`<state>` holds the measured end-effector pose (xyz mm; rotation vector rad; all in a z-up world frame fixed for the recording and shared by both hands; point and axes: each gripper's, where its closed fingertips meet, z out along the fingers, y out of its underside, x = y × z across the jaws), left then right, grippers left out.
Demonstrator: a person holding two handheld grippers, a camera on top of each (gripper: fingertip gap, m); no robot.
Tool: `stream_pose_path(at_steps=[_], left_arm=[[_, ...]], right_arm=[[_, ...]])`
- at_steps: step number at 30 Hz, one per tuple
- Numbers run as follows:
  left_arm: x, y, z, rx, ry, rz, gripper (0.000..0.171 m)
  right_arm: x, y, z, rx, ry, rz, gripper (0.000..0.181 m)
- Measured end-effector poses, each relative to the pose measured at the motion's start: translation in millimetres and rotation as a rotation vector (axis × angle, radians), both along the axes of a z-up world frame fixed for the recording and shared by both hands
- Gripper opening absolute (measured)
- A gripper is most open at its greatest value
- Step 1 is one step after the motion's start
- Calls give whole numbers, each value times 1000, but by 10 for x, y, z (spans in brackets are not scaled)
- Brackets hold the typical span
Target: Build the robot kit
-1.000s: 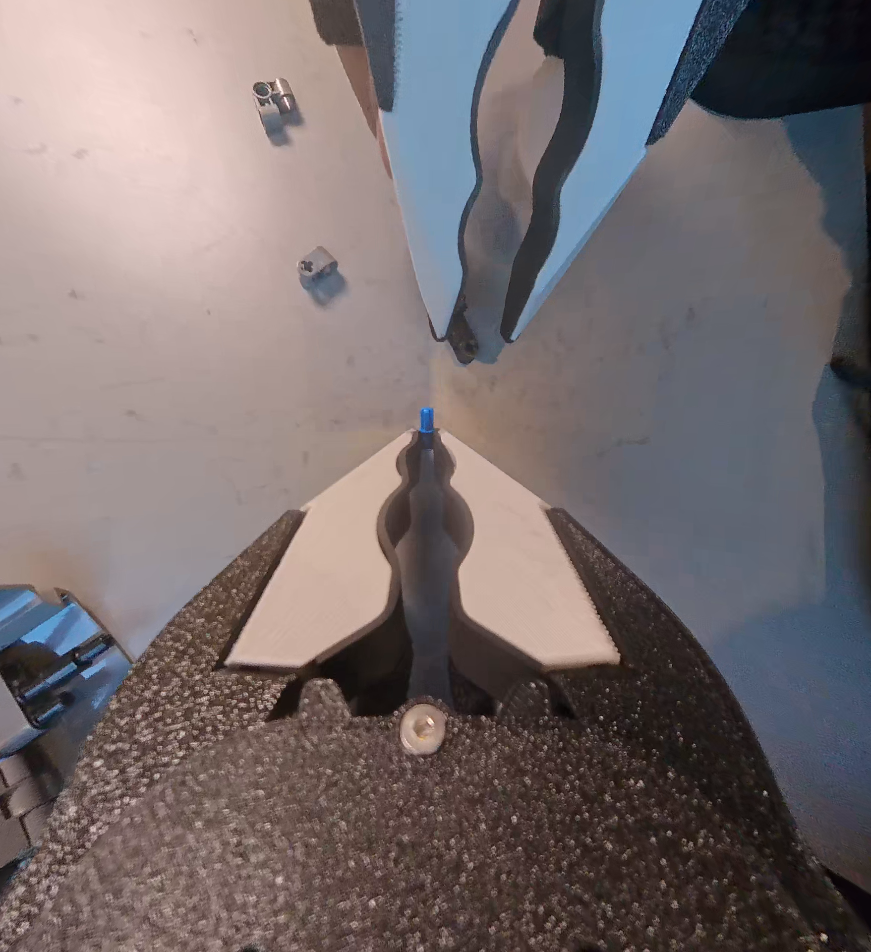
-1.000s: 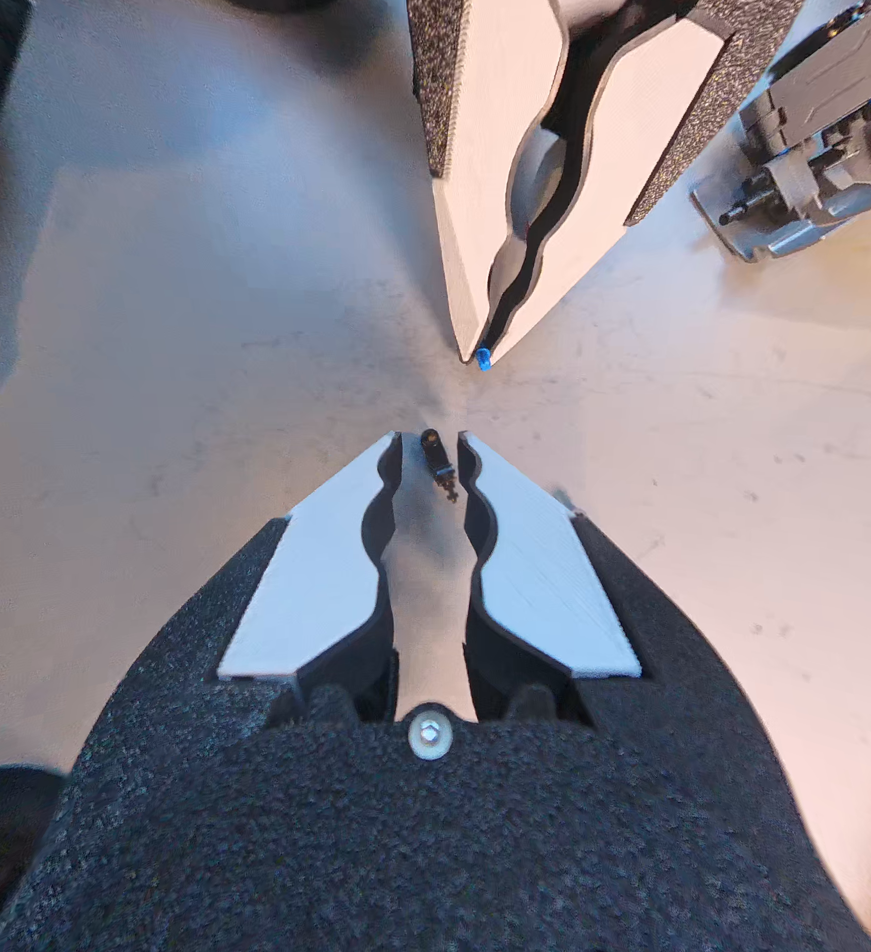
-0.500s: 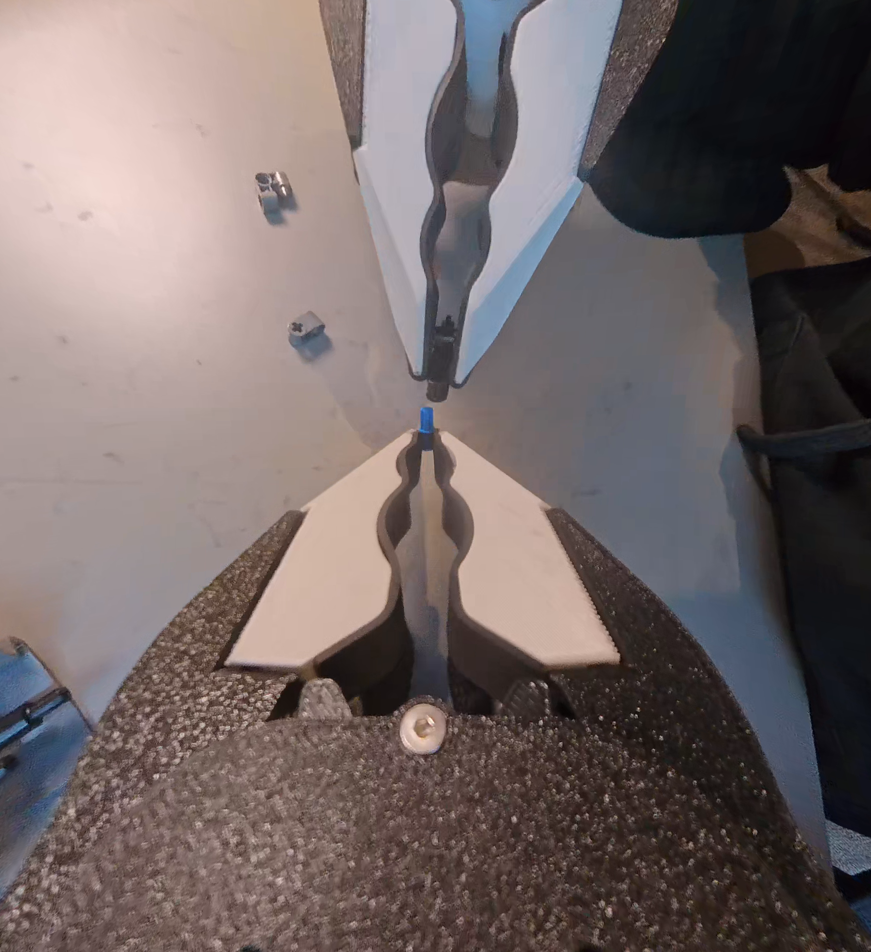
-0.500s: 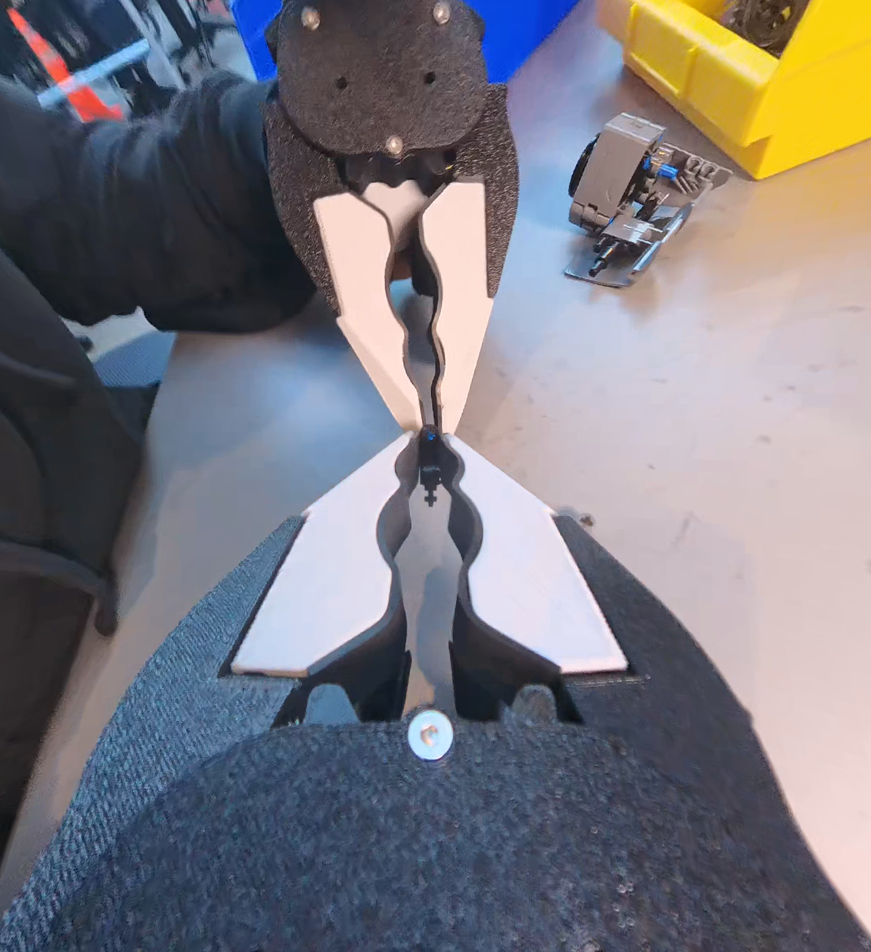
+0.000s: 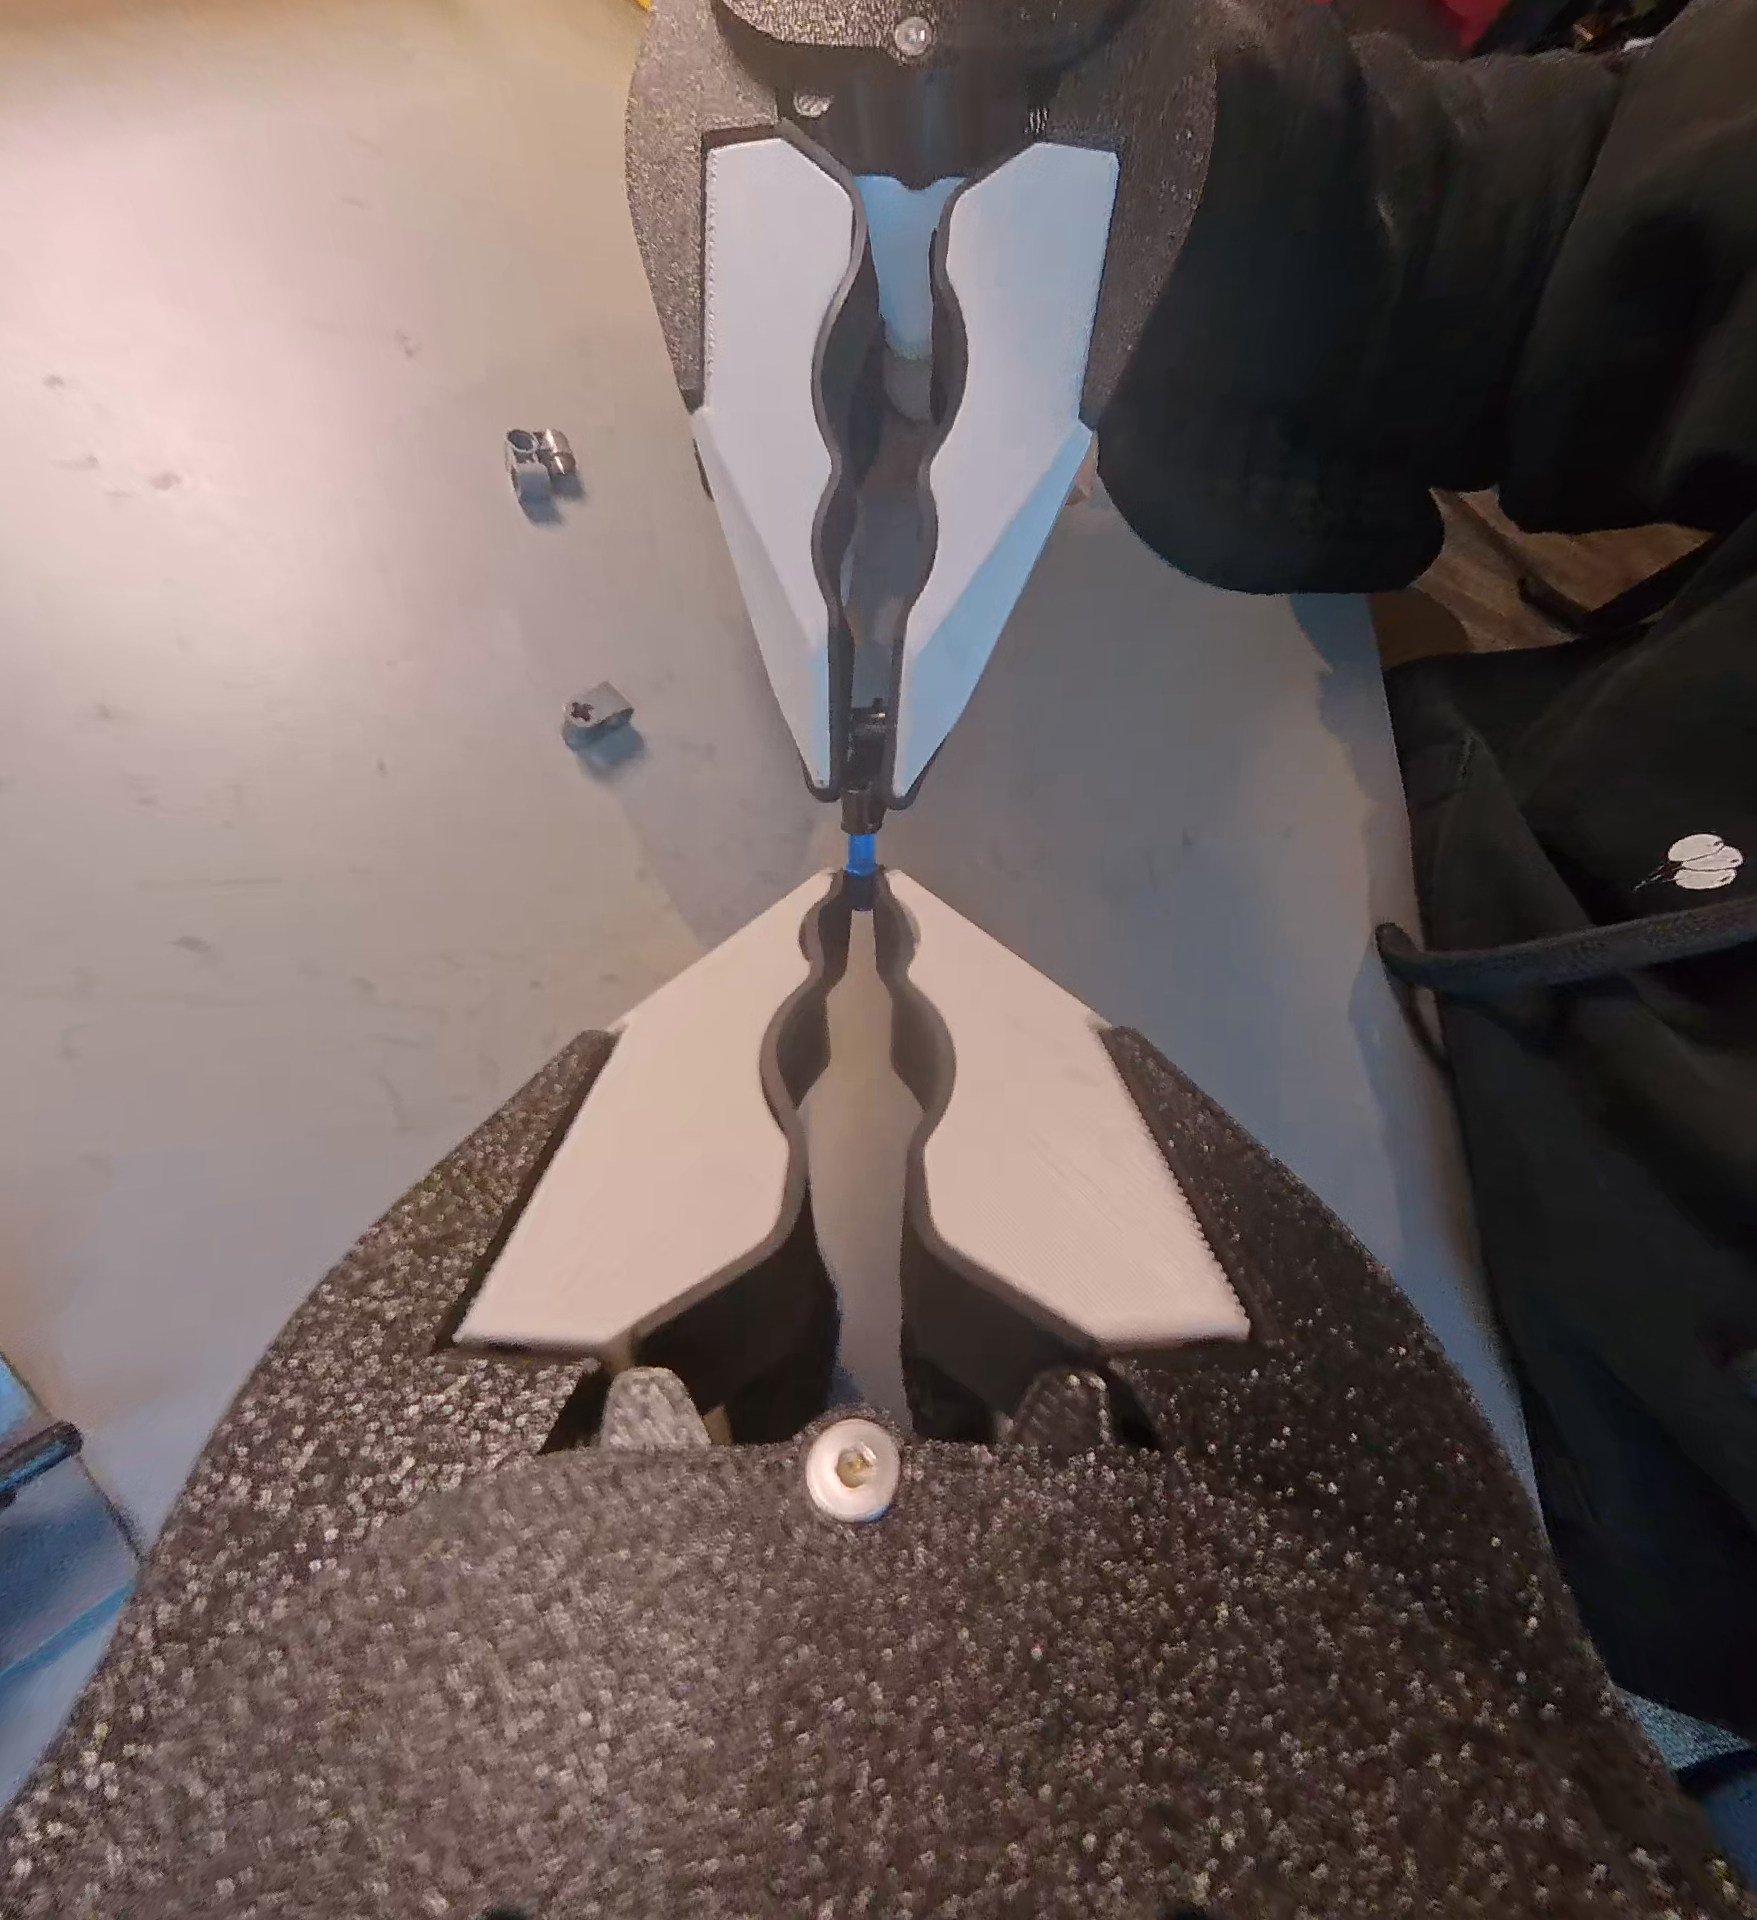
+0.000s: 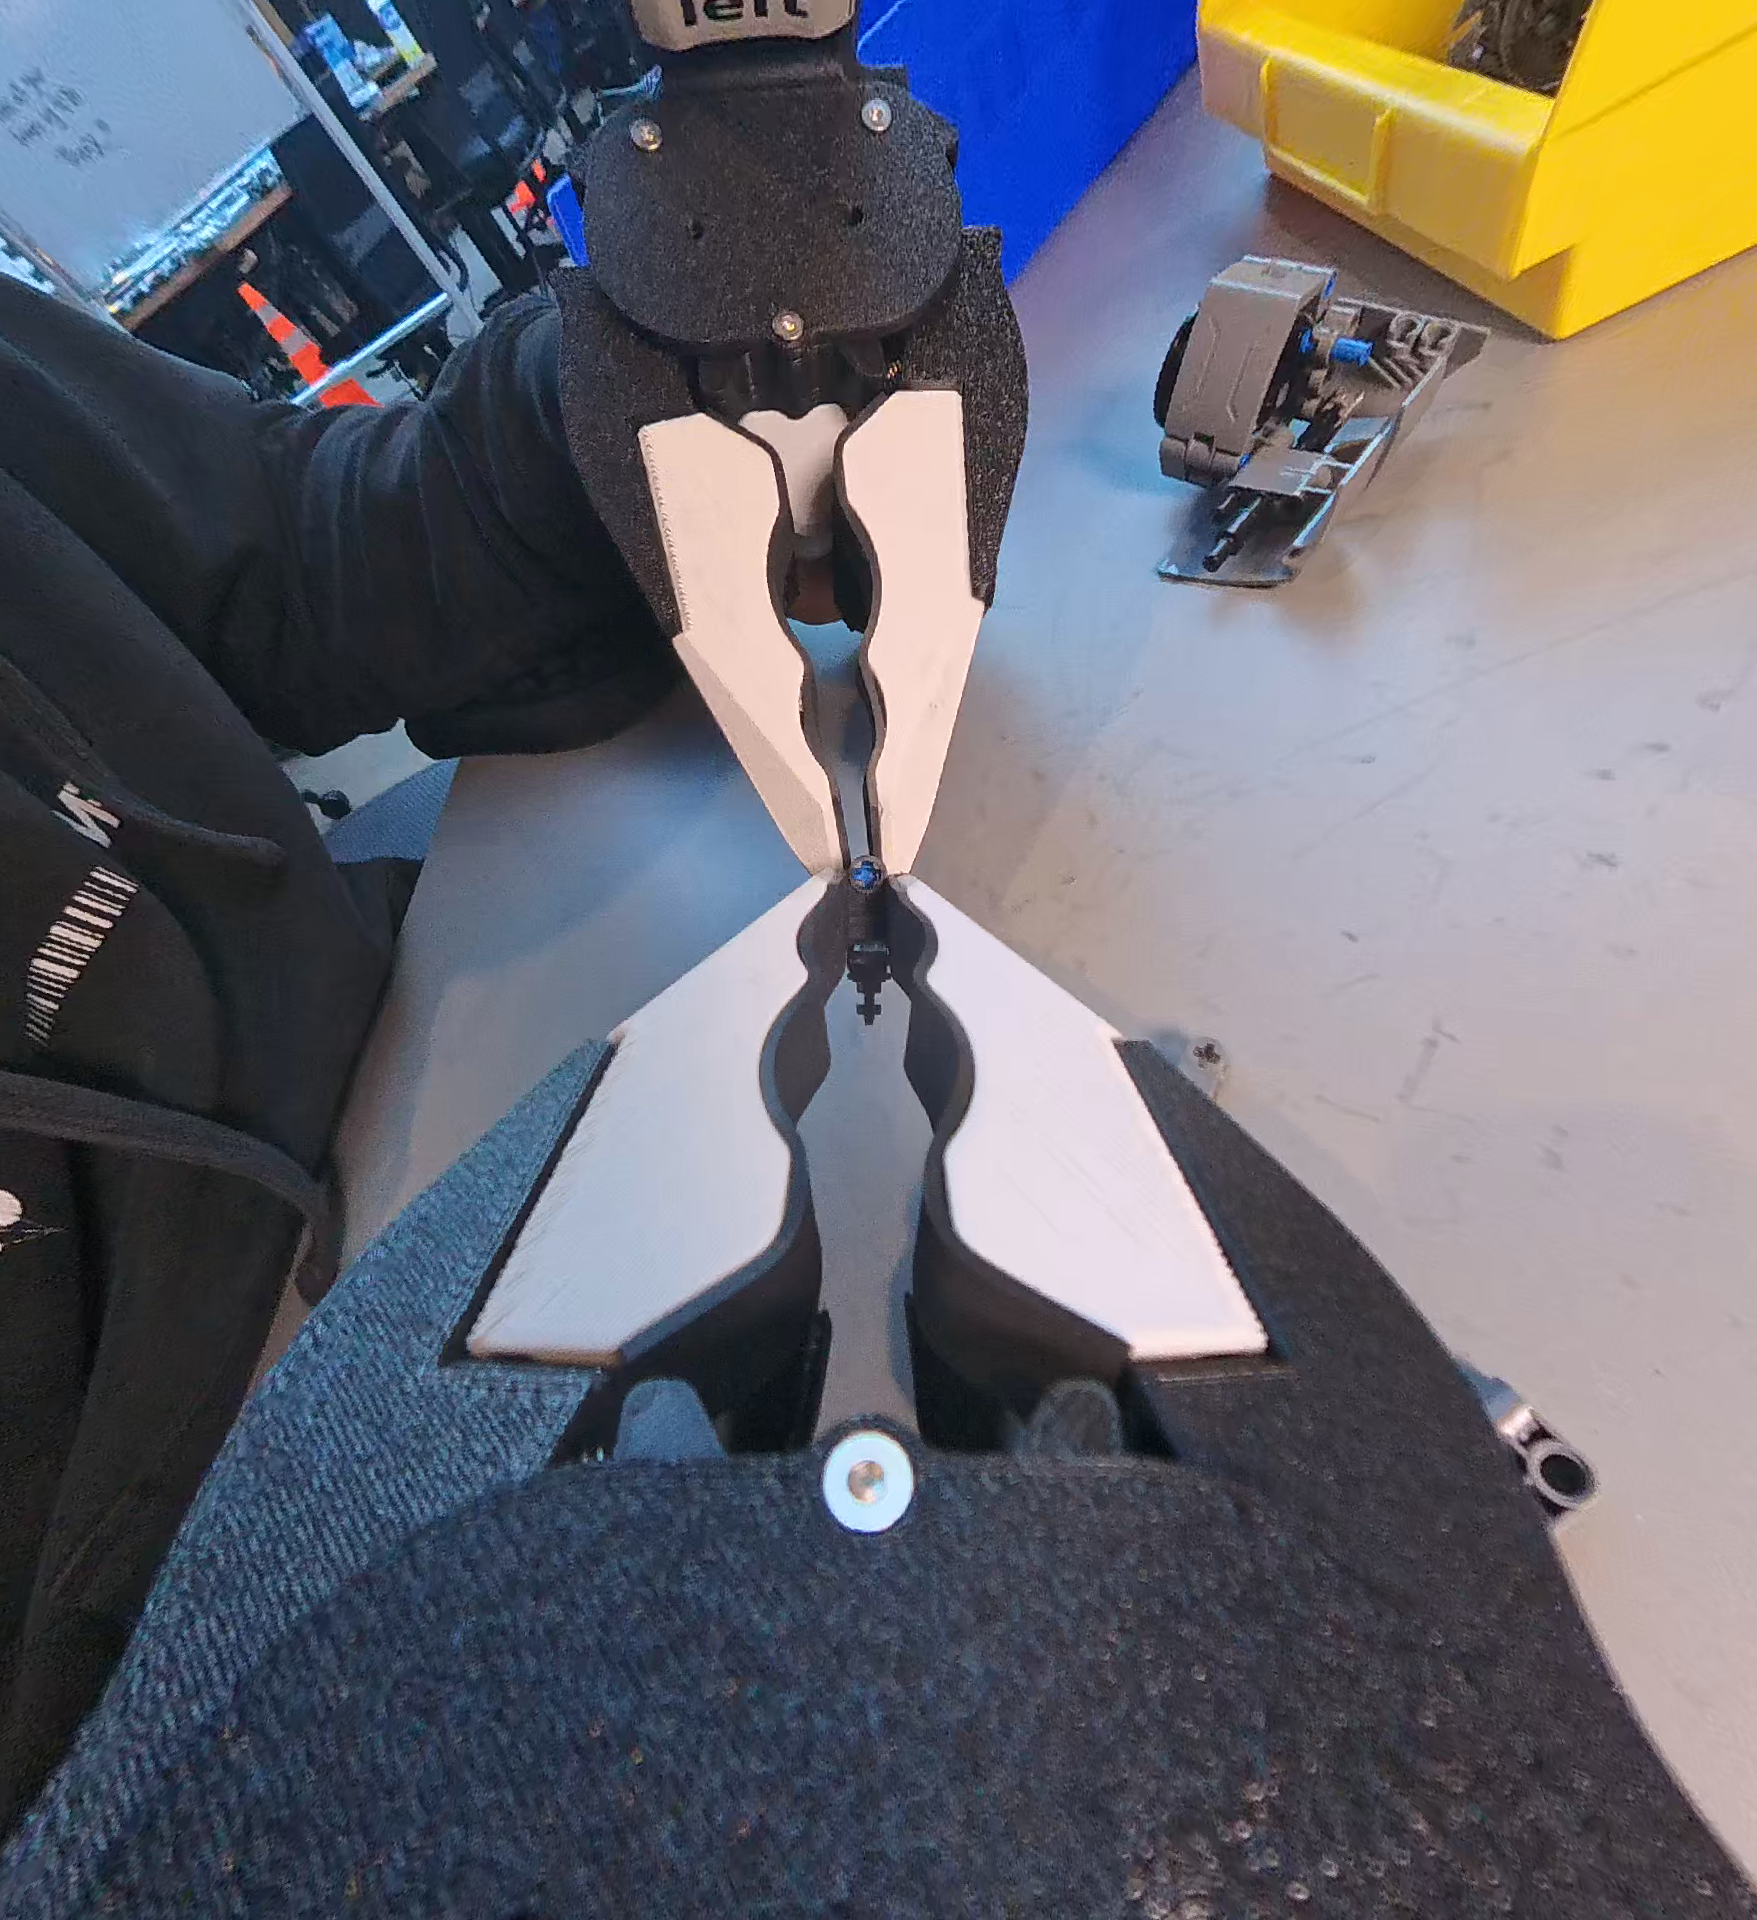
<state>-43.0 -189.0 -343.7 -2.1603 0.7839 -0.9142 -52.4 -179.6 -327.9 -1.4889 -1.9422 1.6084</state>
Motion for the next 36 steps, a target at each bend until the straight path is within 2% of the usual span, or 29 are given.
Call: stream_pose_path(at_steps=[7, 13, 16, 23, 29, 36], left_arm=[[-39, 63, -45, 12, 40, 43, 3], [-94, 148, -63, 70, 132, 93, 2], [-122, 169, -131, 118, 258, 97, 2], [-170, 285, -119, 214, 369, 163, 2], [-108, 209, -130, 147, 275, 115, 2], [65, -80, -100, 22, 119, -59, 2]], right_arm=[[-35, 54, -42, 9, -11, -45, 7], [-74, 125, -53, 0, -36, -101, 7], [-86, 136, -114, 37, -64, -118, 7], [-112, 232, -100, 56, -67, -171, 7], [-66, 162, -120, 159, -41, -96, 6], [88, -109, -96, 203, -2, 112, 6]])
